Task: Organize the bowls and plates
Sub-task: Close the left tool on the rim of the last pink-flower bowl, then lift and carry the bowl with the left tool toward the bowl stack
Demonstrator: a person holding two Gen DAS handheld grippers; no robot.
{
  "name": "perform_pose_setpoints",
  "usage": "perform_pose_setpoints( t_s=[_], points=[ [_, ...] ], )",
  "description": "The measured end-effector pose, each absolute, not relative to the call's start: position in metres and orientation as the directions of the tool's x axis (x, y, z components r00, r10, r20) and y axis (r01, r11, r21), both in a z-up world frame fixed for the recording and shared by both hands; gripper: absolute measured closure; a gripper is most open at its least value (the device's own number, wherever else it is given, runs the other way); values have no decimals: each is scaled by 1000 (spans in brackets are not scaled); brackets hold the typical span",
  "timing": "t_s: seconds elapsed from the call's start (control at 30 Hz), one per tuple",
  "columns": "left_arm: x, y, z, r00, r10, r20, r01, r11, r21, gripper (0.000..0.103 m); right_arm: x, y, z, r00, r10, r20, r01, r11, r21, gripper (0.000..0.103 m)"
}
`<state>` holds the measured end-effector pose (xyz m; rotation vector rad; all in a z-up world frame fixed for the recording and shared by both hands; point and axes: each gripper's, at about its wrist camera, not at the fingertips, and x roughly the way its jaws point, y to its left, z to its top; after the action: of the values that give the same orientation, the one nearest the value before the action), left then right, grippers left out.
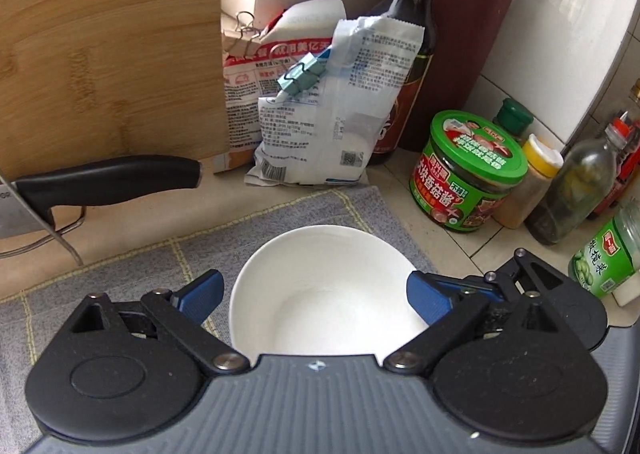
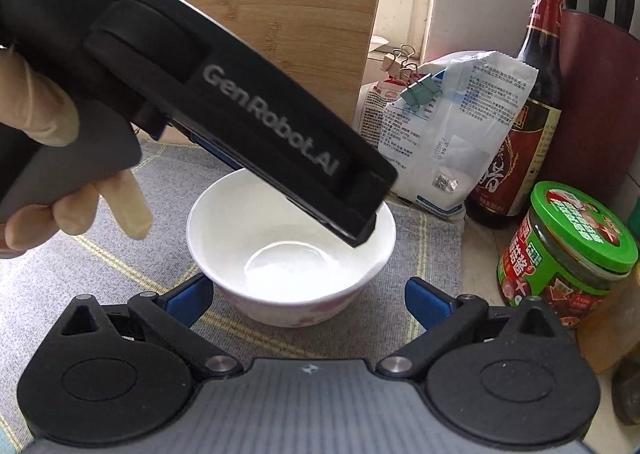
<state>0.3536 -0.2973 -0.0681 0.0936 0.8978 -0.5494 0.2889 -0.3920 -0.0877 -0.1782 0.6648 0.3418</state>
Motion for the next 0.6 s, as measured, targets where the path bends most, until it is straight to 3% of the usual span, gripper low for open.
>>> perform_pose_setpoints(
  t_s=[0.6],
  points=[
    [361,-302,-72,456,-421,-784,519,842,-150,15,285,-385,-84,751,286,-595,-396,916,-60,8]
  ],
)
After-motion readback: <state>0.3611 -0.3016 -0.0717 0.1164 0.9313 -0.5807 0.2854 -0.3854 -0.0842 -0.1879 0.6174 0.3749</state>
